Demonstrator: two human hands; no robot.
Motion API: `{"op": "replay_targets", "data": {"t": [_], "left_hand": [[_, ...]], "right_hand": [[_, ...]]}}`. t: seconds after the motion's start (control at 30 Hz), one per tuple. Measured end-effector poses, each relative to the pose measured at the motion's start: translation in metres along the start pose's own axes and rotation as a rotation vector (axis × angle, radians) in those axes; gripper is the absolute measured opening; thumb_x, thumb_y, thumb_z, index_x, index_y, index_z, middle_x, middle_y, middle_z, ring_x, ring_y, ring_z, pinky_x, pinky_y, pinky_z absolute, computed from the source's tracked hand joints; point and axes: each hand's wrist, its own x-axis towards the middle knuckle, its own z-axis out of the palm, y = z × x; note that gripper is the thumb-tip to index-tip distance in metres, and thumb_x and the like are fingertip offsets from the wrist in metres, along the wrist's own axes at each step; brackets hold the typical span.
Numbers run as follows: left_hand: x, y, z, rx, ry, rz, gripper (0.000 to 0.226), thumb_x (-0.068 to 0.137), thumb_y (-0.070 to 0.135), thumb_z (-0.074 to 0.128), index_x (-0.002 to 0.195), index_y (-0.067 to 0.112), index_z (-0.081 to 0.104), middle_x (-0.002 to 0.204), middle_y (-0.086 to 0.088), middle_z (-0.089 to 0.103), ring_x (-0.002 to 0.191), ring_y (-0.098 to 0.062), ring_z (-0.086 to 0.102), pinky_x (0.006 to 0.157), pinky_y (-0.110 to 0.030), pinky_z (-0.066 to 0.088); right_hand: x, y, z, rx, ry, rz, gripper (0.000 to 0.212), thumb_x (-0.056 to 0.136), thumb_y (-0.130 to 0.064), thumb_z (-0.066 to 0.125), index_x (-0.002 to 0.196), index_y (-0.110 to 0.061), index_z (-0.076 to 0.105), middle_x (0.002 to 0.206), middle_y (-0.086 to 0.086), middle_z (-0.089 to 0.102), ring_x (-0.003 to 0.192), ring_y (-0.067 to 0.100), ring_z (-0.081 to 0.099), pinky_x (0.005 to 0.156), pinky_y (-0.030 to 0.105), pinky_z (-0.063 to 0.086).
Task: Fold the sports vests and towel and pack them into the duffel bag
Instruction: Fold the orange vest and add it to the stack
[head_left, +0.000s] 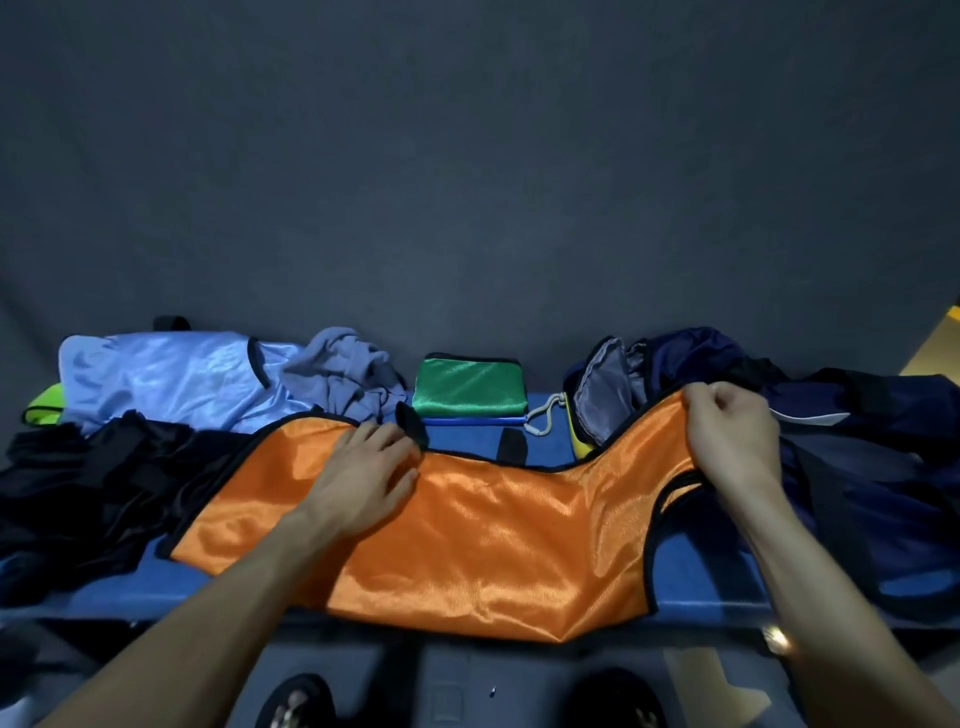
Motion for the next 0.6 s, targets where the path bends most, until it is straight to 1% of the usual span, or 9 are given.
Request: {"op": "replay_targets", "data": {"t": [0.07, 0.13, 0.17, 0.23, 0.3, 0.33, 0.4, 0.5, 0.6], "left_hand": [[-0.002, -0.004, 0.002, -0.005, -0.065, -0.024, 0.044, 0.094, 0.057, 0.037, 0.115, 0.029, 0.063, 0.123, 0.005, 0.055, 0.113, -0.018, 0.048, 0.1, -0.042, 0.042], [0.0, -0.003, 0.001, 0.01, -0.138, -0.03, 0.052, 0.091, 0.061, 0.032, 0.12, 0.03, 0.062, 0.128, 0.004, 0.053, 0.116, -0.02, 0.048, 0.101, -0.043, 0.039], [0.001, -0.001, 0.0, 0.023, -0.138, -0.032, 0.052, 0.091, 0.061, 0.031, 0.12, 0.03, 0.062, 0.129, 0.005, 0.053, 0.116, -0.02, 0.048, 0.1, -0.043, 0.038], [0.004, 0.009, -0.005, 0.047, -0.048, -0.021, 0.047, 0.093, 0.057, 0.032, 0.116, 0.03, 0.063, 0.125, 0.005, 0.054, 0.114, -0.018, 0.047, 0.098, -0.042, 0.036], [0.01, 0.03, -0.011, -0.009, 0.025, 0.053, 0.042, 0.097, 0.053, 0.033, 0.118, 0.029, 0.062, 0.124, 0.006, 0.054, 0.114, -0.015, 0.047, 0.099, -0.039, 0.037], [0.014, 0.045, -0.014, -0.074, 0.019, 0.114, 0.041, 0.1, 0.051, 0.033, 0.123, 0.03, 0.06, 0.126, 0.007, 0.054, 0.116, -0.013, 0.046, 0.101, -0.037, 0.038], [0.02, 0.077, -0.011, -0.172, -0.068, 0.264, 0.042, 0.104, 0.051, 0.035, 0.137, 0.032, 0.052, 0.139, 0.007, 0.049, 0.127, -0.011, 0.043, 0.107, -0.035, 0.037], [0.028, 0.113, 0.009, -0.16, -0.27, 0.436, 0.057, 0.103, 0.059, 0.034, 0.155, 0.036, 0.03, 0.164, 0.004, 0.027, 0.149, -0.02, 0.025, 0.121, -0.045, 0.021], [0.039, 0.123, 0.023, -0.16, -0.393, 0.398, 0.066, 0.099, 0.069, 0.036, 0.158, 0.042, 0.022, 0.17, 0.005, 0.008, 0.156, -0.022, 0.002, 0.126, -0.053, -0.002]], "right_hand": [[-0.001, 0.0, 0.002, 0.008, 0.0, 0.008, 0.031, 0.091, -0.024, 0.05, 0.062, -0.013, 0.043, 0.057, 0.003, 0.043, 0.054, 0.02, 0.041, 0.053, 0.036, 0.033], [-0.001, 0.001, 0.003, 0.004, 0.006, 0.012, 0.03, 0.09, -0.023, 0.05, 0.063, -0.013, 0.043, 0.057, 0.004, 0.042, 0.054, 0.02, 0.041, 0.053, 0.035, 0.033], [-0.001, 0.002, 0.002, -0.001, 0.011, 0.015, 0.03, 0.09, -0.023, 0.05, 0.063, -0.013, 0.043, 0.057, 0.004, 0.042, 0.054, 0.021, 0.041, 0.053, 0.035, 0.033], [-0.001, 0.003, 0.001, -0.009, 0.018, 0.024, 0.029, 0.091, -0.022, 0.05, 0.064, -0.013, 0.043, 0.058, 0.005, 0.042, 0.054, 0.021, 0.04, 0.052, 0.035, 0.032], [0.001, 0.006, -0.003, -0.015, 0.034, 0.028, 0.031, 0.091, -0.021, 0.051, 0.063, -0.013, 0.041, 0.057, 0.005, 0.039, 0.053, 0.021, 0.038, 0.051, 0.035, 0.03], [0.001, 0.007, -0.005, -0.022, 0.043, 0.03, 0.031, 0.091, -0.021, 0.051, 0.063, -0.013, 0.04, 0.057, 0.005, 0.038, 0.053, 0.021, 0.037, 0.051, 0.035, 0.029], [0.004, 0.011, -0.009, -0.044, 0.06, 0.042, 0.031, 0.09, -0.022, 0.052, 0.063, -0.011, 0.041, 0.057, 0.006, 0.038, 0.053, 0.022, 0.037, 0.051, 0.035, 0.03], [0.007, 0.022, -0.018, -0.084, 0.094, 0.093, 0.035, 0.09, -0.026, 0.057, 0.06, -0.007, 0.051, 0.057, 0.006, 0.05, 0.056, 0.025, 0.049, 0.054, 0.033, 0.037], [0.009, 0.035, -0.028, -0.137, 0.117, 0.144, 0.03, 0.087, -0.026, 0.063, 0.065, -0.006, 0.064, 0.062, 0.006, 0.062, 0.064, 0.027, 0.06, 0.059, 0.034, 0.042]]}}
